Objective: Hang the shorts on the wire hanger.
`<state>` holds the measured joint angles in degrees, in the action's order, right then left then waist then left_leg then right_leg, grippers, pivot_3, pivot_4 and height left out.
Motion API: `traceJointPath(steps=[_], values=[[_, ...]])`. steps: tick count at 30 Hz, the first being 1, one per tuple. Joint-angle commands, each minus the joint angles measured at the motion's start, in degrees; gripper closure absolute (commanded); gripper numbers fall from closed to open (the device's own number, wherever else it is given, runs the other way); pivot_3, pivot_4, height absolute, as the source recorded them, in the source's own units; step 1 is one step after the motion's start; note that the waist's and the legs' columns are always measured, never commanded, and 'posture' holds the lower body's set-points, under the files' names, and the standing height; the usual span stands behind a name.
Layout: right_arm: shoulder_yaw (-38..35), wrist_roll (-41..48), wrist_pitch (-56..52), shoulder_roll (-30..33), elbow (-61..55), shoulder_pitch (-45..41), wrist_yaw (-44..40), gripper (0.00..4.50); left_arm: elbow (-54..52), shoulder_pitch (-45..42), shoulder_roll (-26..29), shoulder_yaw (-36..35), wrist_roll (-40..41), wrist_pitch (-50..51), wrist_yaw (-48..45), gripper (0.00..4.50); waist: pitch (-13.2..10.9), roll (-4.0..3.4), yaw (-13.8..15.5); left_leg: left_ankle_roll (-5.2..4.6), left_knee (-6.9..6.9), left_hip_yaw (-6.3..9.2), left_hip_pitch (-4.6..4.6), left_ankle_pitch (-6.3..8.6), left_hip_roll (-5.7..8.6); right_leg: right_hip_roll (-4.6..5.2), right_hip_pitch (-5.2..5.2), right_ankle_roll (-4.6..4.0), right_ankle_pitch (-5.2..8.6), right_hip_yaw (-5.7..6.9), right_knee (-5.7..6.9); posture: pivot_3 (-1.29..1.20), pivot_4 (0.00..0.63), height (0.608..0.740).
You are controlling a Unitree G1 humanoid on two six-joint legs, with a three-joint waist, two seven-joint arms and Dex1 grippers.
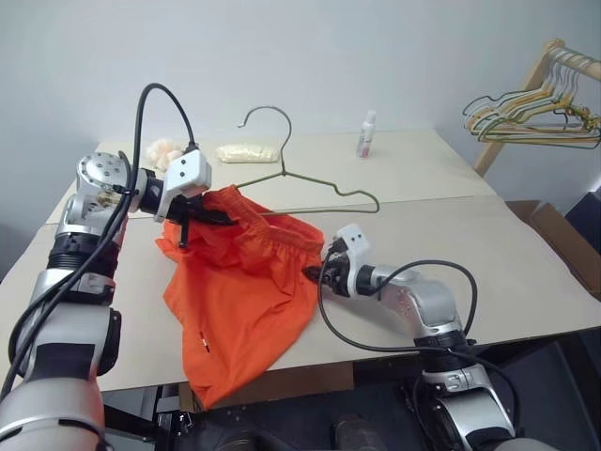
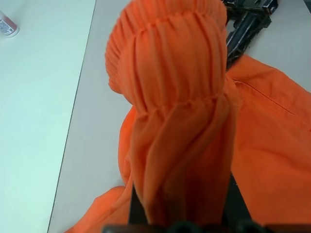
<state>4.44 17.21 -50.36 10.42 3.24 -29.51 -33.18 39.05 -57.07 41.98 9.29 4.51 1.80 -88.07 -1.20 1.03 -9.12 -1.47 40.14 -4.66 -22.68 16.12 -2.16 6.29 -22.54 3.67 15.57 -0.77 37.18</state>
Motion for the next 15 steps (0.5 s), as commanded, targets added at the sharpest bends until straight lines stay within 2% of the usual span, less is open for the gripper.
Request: traceJointPath(steps=[1, 2, 7, 15], values=[[-1.90, 2.64, 0.49, -0.09, -3.40, -1.37, -0.35, 4.18, -1.93, -0.87, 0.74, -1.71, 0.89, 0.31, 0.65, 4.50, 0.00, 0.00, 0.00, 0.00, 0.00, 0.00, 0.00, 0.00, 0.00, 0.00, 0.00, 0.00, 0.00, 0.00, 0.00, -0.13, 0.000, 0.740], [-2.05, 2.98, 0.32, -0.20, -3.78, -1.31, -0.29, 4.48, -2.12, -0.64, 0.83, -1.82, 1.02, 0.43, 0.66, 4.50, 0.00, 0.00, -0.03, 0.00, 0.00, 0.00, 0.00, 0.00, 0.00, 0.00, 0.00, 0.00, 0.00, 0.00, 0.00, -0.13, 0.000, 0.740], [-4.04, 3.35, 0.61, 1.87, -4.05, -0.76, 1.07, 4.48, -4.64, 2.19, 3.49, -3.03, 2.28, 1.74, -1.09, 4.50, 0.00, 0.00, -0.37, -0.01, 0.00, 0.00, 0.00, 0.01, 0.00, 0.00, 0.00, 0.00, 0.00, -0.01, 0.02, -0.12, 0.000, 0.740], [-10.06, 3.59, 1.19, 11.82, -3.06, 0.92, 0.61, 4.48, -8.03, 9.87, 10.69, -5.45, 3.35, 3.72, -0.84, 4.50, 0.00, 0.00, -0.45, -0.02, -0.01, 0.03, 0.02, 0.01, 0.00, 0.02, 0.02, 0.00, 0.00, 0.01, 0.01, -0.11, 0.000, 0.740]])
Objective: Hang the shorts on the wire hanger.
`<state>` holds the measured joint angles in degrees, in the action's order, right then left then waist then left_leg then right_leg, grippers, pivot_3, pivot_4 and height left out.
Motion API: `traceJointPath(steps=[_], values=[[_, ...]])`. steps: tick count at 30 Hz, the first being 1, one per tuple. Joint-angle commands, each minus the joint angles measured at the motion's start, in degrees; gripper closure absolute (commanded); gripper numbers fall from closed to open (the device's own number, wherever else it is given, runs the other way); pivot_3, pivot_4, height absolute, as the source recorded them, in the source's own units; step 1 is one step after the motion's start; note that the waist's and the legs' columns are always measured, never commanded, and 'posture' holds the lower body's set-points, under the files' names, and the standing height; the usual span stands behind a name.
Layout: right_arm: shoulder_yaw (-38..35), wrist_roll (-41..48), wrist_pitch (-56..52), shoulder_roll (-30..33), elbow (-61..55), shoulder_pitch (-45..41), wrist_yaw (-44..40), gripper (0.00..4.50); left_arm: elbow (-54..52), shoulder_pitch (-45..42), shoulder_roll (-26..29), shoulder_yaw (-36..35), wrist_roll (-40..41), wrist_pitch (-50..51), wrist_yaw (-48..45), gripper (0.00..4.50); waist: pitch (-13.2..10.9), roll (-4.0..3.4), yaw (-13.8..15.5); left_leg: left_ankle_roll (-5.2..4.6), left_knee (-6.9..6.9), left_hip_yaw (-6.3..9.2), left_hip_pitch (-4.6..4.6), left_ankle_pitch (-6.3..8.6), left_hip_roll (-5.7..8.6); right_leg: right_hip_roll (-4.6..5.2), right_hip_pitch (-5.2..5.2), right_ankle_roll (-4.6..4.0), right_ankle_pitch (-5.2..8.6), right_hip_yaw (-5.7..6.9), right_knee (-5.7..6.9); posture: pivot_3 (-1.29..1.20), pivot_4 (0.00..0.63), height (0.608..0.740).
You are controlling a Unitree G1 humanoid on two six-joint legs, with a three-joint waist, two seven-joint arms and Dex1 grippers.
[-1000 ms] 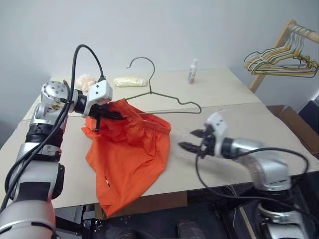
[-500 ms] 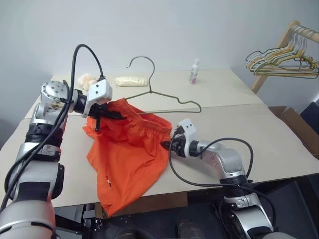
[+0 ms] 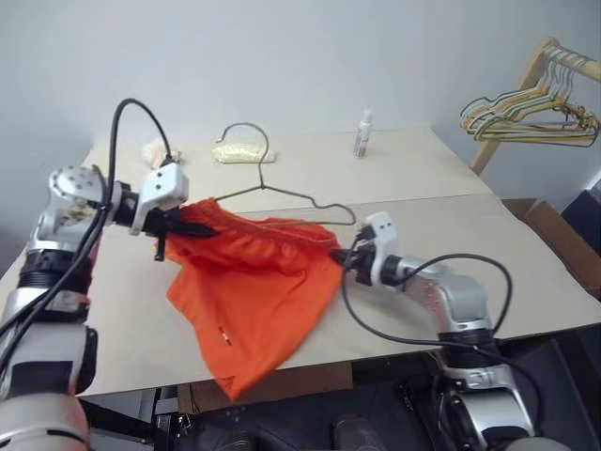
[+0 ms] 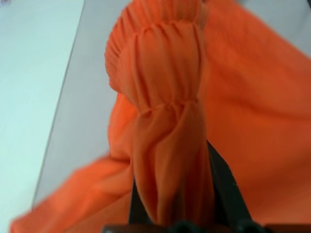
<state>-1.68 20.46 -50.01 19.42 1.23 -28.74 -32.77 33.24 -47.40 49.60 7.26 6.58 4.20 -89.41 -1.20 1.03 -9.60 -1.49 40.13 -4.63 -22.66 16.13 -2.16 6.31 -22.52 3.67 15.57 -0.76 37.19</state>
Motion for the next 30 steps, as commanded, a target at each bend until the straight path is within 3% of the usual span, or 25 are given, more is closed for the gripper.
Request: traceJointPath(steps=[1, 9, 17, 23, 30], values=[[-4.25, 0.78, 0.72, 3.44, -1.02, 0.23, 0.17, 4.48, -2.78, 0.77, 3.49, -3.57, 1.66, 1.80, 0.41, 4.50, 0.00, 0.00, 0.06, 0.00, 0.00, 0.00, 0.01, 0.00, 0.00, 0.00, 0.01, 0.00, 0.00, 0.00, 0.00, -0.11, 0.000, 0.740], [-5.50, 3.35, -0.46, 6.50, 0.23, -0.46, 0.86, 4.48, -4.67, 4.15, 6.60, -3.17, 1.83, 1.75, 0.45, 4.50, 0.00, 0.00, 0.14, -0.01, -0.01, 0.00, 0.02, 0.01, 0.00, 0.00, 0.01, 0.00, 0.00, -0.01, 0.00, -0.11, 0.000, 0.740], [-6.85, 5.81, -0.42, 8.96, -1.06, 0.25, 0.68, 4.48, -1.65, 4.25, 6.55, 0.07, -5.41, 0.04, 10.01, 4.50, 0.00, 0.00, 0.84, -0.01, -0.02, -0.02, 0.04, 0.01, 0.01, 0.00, 0.04, 0.00, 0.00, -0.01, -0.03, -0.11, 0.000, 0.740], [-6.91, 8.69, -0.01, 11.12, -4.42, 0.27, -1.31, 4.48, -2.10, 5.81, 8.22, 3.32, -5.97, -4.56, 4.34, 4.50, 0.00, 0.00, 0.99, -0.02, -0.01, -0.03, 0.02, 0.01, 0.01, 0.01, 0.04, 0.00, 0.00, 0.00, -0.04, -0.13, 0.000, 0.740], [-2.72, 12.35, -1.04, 10.47, -13.58, -0.62, -2.70, 4.48, -2.07, 3.55, 2.27, 6.45, -7.61, -4.78, 6.34, 4.50, 0.00, 0.00, 0.98, -0.03, -0.01, -0.05, 0.04, 0.02, 0.00, 0.00, 0.03, 0.00, 0.00, -0.02, -0.04, -0.14, 0.000, 0.740]])
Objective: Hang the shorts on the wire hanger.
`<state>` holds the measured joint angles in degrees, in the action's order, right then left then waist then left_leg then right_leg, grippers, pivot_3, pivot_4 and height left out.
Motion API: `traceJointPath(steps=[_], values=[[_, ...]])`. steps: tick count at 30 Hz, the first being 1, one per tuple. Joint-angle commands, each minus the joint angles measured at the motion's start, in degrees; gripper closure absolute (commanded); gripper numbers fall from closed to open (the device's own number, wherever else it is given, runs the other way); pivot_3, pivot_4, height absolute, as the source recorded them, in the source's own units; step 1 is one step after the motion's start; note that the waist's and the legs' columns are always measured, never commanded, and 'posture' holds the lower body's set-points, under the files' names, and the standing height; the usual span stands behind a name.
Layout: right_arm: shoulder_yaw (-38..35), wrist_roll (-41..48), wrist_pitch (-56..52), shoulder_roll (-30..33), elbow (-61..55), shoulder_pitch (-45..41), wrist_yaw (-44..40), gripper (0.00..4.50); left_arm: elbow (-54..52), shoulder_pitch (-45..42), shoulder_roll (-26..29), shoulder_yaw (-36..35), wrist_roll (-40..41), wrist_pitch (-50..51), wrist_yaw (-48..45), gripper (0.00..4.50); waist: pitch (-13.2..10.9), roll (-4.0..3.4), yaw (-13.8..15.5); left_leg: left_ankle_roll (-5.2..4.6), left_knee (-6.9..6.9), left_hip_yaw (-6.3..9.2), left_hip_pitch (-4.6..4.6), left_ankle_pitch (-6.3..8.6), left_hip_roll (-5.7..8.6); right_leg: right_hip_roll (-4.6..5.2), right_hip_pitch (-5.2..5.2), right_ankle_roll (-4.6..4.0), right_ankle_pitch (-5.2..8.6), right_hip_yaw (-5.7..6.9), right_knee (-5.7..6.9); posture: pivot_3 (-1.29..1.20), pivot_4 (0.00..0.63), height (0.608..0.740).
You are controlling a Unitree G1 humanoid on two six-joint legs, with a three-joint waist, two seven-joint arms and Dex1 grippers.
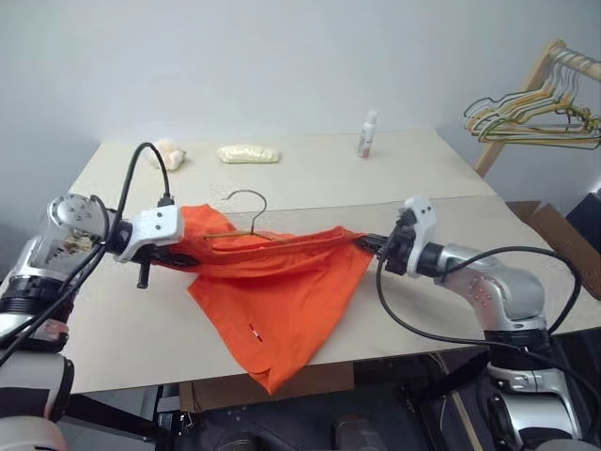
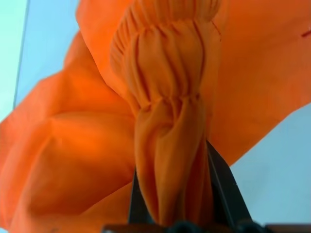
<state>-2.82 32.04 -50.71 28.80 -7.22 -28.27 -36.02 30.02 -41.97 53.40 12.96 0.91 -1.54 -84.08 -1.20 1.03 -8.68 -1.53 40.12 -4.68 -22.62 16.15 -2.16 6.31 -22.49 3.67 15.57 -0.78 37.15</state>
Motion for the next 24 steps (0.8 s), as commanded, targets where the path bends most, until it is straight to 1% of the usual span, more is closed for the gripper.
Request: traceJointPath(steps=[1, 3, 7, 9, 12, 13, 16, 17, 19, 22, 24], values=[[-0.88, 0.89, -0.50, 0.83, -6.02, -1.15, 0.66, 4.48, 1.43, -2.43, -2.42, 1.00, -2.15, 0.96, 1.17, 4.50, 0.00, 0.00, 0.25, 0.00, 0.00, 0.01, 0.00, 0.00, 0.00, 0.00, 0.00, 0.00, 0.00, 0.01, 0.00, -0.14, 0.000, 0.740], [1.31, 0.50, -0.43, 0.99, -8.26, -0.77, 0.17, 4.48, 2.58, -4.02, -4.83, 1.28, -2.75, 1.26, 2.31, 4.50, 0.00, 0.01, 0.36, -0.01, 0.02, 0.02, -0.01, 0.00, 0.01, 0.00, 0.03, 0.00, 0.00, 0.04, -0.01, -0.15, 0.000, 0.740], [3.21, 0.08, -0.03, 3.14, -11.07, 1.20, -1.43, 3.49, 7.12, -7.82, -8.49, 0.75, -3.98, 1.13, 5.53, 4.50, 0.00, 0.01, 0.23, -0.03, 0.05, 0.03, -0.08, 0.02, 0.02, 0.00, 0.00, 0.00, 0.00, 0.06, -0.02, -0.16, 0.000, 0.740], [3.68, -0.88, 0.15, 4.82, -11.64, 2.06, -1.49, 2.81, 8.75, -8.95, -9.44, 0.38, -4.03, 0.81, 6.05, 4.50, 0.01, 0.02, 0.05, -0.04, 0.06, 0.05, -0.13, 0.03, 0.02, 0.00, -0.02, 0.01, 0.00, 0.08, -0.04, -0.17, 0.000, 0.740], [3.25, -2.61, 0.84, 7.28, -11.97, 2.97, -1.09, 1.64, 9.48, -9.54, -10.03, 0.20, -3.51, 0.34, 5.33, 4.50, 0.01, 0.02, -0.16, -0.05, 0.06, 0.03, -0.11, 0.03, 0.02, 0.01, -0.02, 0.01, 0.00, 0.06, -0.03, -0.17, 0.000, 0.740], [2.89, -2.71, 0.97, 7.65, -11.98, 2.99, -1.09, 1.37, 9.53, -9.58, -10.07, 0.20, -3.49, 0.17, 5.12, 4.50, 0.01, 0.02, -0.25, -0.05, 0.06, 0.03, -0.10, 0.03, 0.01, 0.00, -0.02, 0.01, 0.00, 0.05, -0.03, -0.17, 0.000, 0.740], [1.65, -2.76, 0.64, 9.87, -11.92, 1.12, -1.88, 0.33, 8.99, -9.27, -10.13, 0.06, -3.31, -0.09, 4.58, 4.50, 0.01, 0.02, -0.48, -0.05, 0.06, 0.01, -0.07, 0.03, 0.00, 0.00, -0.04, 0.01, 0.00, 0.02, -0.04, -0.17, 0.000, 0.740], [1.73, -2.61, 0.12, 10.87, -11.79, -0.50, -2.61, 0.33, 8.83, -9.20, -10.13, 0.03, -3.20, -0.09, 4.28, 4.50, 0.01, 0.02, -0.50, -0.05, 0.06, 0.01, -0.06, 0.03, 0.00, 0.00, -0.04, 0.01, 0.00, 0.01, -0.04, -0.17, 0.000, 0.740], [4.28, -3.11, -0.78, 12.87, -11.00, -4.35, -4.90, 0.33, 8.94, -9.29, -10.09, 0.12, -3.33, -0.49, 4.06, 4.50, 0.00, 0.00, -0.67, -0.05, 0.07, 0.00, -0.06, 0.03, 0.02, 0.00, -0.04, 0.01, 0.00, 0.00, -0.05, -0.17, 0.000, 0.740], [11.02, -5.36, -1.83, 14.83, -7.38, -10.44, -9.52, 0.33, 9.08, -9.49, -10.21, 0.16, -3.44, -0.69, 3.95, 4.50, 0.00, 0.00, -1.10, -0.06, 0.06, 0.01, -0.04, 0.03, 0.00, 0.00, -0.05, 0.01, 0.00, 0.00, -0.06, -0.18, 0.000, 0.740], [16.44, -8.35, -0.74, 15.38, -3.54, -14.38, -13.00, 0.33, 8.88, -9.49, -10.24, 0.16, -3.34, -0.86, 3.63, 4.50, 0.02, 0.03, -1.45, -0.07, 0.05, 0.02, -0.02, 0.04, -0.01, -0.01, -0.03, 0.01, 0.00, 0.01, -0.06, -0.18, 0.000, 0.740]])
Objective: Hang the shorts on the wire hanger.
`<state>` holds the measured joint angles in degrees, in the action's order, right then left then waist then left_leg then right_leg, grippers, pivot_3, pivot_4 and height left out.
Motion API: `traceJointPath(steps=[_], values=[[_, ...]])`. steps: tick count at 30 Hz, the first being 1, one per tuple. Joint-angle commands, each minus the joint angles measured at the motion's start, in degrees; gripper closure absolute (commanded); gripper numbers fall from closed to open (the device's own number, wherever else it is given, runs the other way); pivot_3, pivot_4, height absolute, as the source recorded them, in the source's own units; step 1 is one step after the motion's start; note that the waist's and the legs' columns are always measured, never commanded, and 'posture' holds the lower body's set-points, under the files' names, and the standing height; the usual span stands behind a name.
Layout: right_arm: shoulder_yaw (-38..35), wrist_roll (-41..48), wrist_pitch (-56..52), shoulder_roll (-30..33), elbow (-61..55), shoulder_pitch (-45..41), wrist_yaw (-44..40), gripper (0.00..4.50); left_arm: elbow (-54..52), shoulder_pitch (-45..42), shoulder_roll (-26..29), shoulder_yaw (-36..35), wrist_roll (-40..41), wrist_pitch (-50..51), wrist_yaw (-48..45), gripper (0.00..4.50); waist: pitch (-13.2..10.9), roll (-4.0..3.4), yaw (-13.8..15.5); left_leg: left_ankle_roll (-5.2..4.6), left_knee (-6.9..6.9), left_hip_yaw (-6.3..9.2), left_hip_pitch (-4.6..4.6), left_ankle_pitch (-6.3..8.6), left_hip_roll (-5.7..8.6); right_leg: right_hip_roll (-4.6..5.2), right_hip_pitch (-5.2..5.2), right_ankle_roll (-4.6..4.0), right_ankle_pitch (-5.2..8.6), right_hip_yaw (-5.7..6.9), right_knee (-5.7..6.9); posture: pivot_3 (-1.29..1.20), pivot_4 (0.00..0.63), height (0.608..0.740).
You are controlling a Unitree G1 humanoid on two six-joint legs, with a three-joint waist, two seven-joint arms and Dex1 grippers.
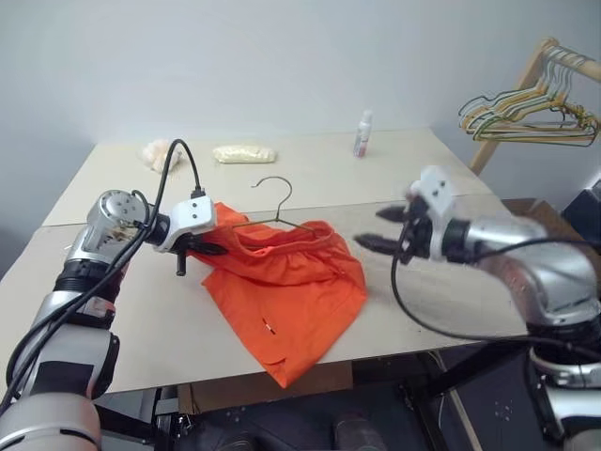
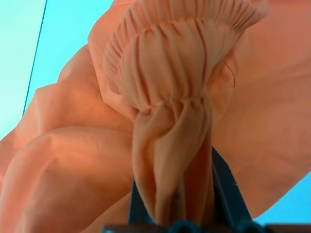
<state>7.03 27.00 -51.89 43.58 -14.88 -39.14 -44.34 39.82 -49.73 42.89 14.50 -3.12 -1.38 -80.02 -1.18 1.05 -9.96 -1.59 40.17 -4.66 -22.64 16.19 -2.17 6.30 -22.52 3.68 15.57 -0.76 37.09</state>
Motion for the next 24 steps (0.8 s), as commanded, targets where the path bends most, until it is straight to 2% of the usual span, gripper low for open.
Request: traceJointPath(steps=[1, 6, 16, 19, 24], values=[[9.20, -5.08, 1.67, 0.60, 6.24, -5.23, -6.44, 0.33, -1.02, -1.73, 0.26, -1.40, 0.73, -1.09, -0.57, 4.50, 0.00, 0.01, -0.31, -0.01, 0.01, 0.01, 0.00, 0.00, 0.00, 0.00, 0.03, 0.00, 0.00, 0.01, 0.01, -0.18, 0.000, 0.740], [19.68, -14.70, 11.09, -2.31, 19.18, -13.04, -13.41, 0.33, -2.24, -1.55, 0.35, -1.73, 1.21, -1.10, -1.11, 4.50, 0.00, 0.00, -0.44, -0.02, 0.04, -0.01, -0.10, 0.01, 0.04, 0.03, -0.06, 0.00, 0.00, 0.00, 0.03, -0.16, 0.000, 0.740], [26.53, -23.83, 20.72, -13.15, 37.84, -22.21, -23.52, 0.33, -4.48, -0.64, 0.29, -1.94, 2.14, -1.32, -1.98, 4.50, 0.00, 0.00, -0.54, 0.09, 0.08, 0.01, -0.17, -0.06, 0.04, 0.04, -0.15, 0.00, 0.00, 0.01, 0.13, -0.14, 0.000, 0.740], [28.23, -26.51, 23.19, -15.82, 41.95, -23.84, -26.35, 0.87, -5.03, -0.43, 0.01, -1.92, 2.25, -1.24, -2.09, 4.50, 0.00, 0.00, -0.56, 0.14, 0.09, 0.02, -0.18, -0.09, 0.04, 0.04, -0.15, 0.00, -0.01, 0.02, 0.15, -0.14, 0.000, 0.740], [27.35, -29.26, 25.92, -18.91, 46.70, -26.68, -28.29, 2.57, -5.40, -0.31, -0.07, -1.78, 2.14, -1.51, -2.44, 4.50, 0.00, -0.01, -0.55, 0.45, 0.09, 0.02, -0.17, -0.27, 0.04, 0.04, -0.17, 0.00, -0.01, 0.02, 0.17, -0.13, 0.000, 0.740]])
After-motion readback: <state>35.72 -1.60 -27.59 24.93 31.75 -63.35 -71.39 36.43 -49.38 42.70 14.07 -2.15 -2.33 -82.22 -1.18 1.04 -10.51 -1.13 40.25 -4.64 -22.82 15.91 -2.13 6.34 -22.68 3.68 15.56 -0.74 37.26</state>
